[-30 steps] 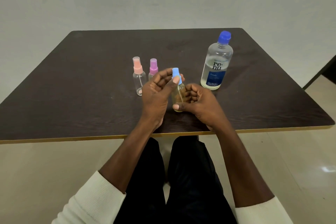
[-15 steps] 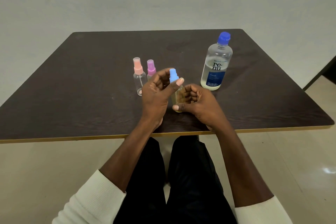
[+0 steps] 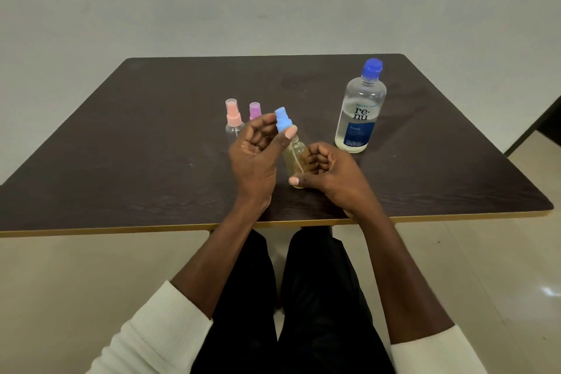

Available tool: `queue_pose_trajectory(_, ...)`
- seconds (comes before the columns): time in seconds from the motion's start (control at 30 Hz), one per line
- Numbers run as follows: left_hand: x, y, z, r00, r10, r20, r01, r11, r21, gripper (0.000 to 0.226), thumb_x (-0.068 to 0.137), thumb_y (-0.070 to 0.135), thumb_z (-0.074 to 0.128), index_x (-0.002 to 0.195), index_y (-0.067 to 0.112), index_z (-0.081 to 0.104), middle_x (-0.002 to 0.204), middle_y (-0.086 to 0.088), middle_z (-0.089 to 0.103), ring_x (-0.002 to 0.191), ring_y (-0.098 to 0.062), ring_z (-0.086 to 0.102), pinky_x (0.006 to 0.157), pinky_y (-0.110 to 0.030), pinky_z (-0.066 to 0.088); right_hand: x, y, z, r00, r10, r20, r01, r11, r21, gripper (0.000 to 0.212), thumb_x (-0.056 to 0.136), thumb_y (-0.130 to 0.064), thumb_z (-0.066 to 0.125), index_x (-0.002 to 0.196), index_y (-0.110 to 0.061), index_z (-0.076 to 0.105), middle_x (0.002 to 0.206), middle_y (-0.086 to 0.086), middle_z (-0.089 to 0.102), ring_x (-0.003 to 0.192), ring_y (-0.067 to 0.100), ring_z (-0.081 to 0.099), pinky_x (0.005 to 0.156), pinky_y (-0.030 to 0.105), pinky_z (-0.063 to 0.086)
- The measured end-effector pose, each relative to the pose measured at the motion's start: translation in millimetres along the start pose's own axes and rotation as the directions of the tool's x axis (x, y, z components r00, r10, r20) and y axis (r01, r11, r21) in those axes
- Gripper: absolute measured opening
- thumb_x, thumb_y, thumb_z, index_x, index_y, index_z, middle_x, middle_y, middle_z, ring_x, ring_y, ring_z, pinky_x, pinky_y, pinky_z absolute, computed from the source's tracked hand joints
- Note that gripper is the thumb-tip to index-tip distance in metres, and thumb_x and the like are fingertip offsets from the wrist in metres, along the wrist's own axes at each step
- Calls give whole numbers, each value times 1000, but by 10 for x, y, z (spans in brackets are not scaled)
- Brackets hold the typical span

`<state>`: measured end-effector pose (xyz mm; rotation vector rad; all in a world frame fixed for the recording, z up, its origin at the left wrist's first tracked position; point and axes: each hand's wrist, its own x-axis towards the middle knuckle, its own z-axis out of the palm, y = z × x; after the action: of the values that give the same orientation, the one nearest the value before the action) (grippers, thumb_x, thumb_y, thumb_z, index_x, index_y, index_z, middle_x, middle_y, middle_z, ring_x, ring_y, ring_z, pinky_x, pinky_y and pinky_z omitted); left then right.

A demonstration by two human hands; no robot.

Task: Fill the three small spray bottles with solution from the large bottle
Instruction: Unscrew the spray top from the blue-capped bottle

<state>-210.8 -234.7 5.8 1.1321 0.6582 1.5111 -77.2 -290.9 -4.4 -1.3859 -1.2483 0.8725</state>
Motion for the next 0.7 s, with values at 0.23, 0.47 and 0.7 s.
queue_pose_trajectory(0.23, 15, 82, -43, 970, 88, -226, -107, 992, -73, 28, 85, 1, 77, 112, 1, 68, 104, -10, 77, 101, -34, 72, 91, -38, 59, -52, -75, 4, 999, -9, 37, 11, 999, -48, 42, 68, -7, 86, 105, -10, 67, 98, 7, 72, 94, 27, 68, 91, 40, 56)
queue_pose_trajectory(0.47, 144, 311, -259, 921, 78, -382, -139, 981, -134, 28, 88, 9, 76, 113, -1, 67, 100, -17, 76, 94, -31, 73, 91, -45, 59, -127, -155, 69, 999, -23, 28, 22, 999, 24, 40, 74, -4, 80, 112, -12, 67, 104, 6, 72, 98, 20, 69, 89, 31, 56)
queue_pose_trajectory(0.7, 378, 402, -764, 945, -23, -326, 60, 993, 104, 30, 87, 17, 79, 109, -1, 70, 84, -7, 73, 72, -13, 67, 67, -22, 56, -117, -257, 618, 995, -98, -10, 99, 985, 139, 37, 75, -8, 81, 109, -18, 69, 101, 2, 75, 96, 19, 70, 89, 43, 57)
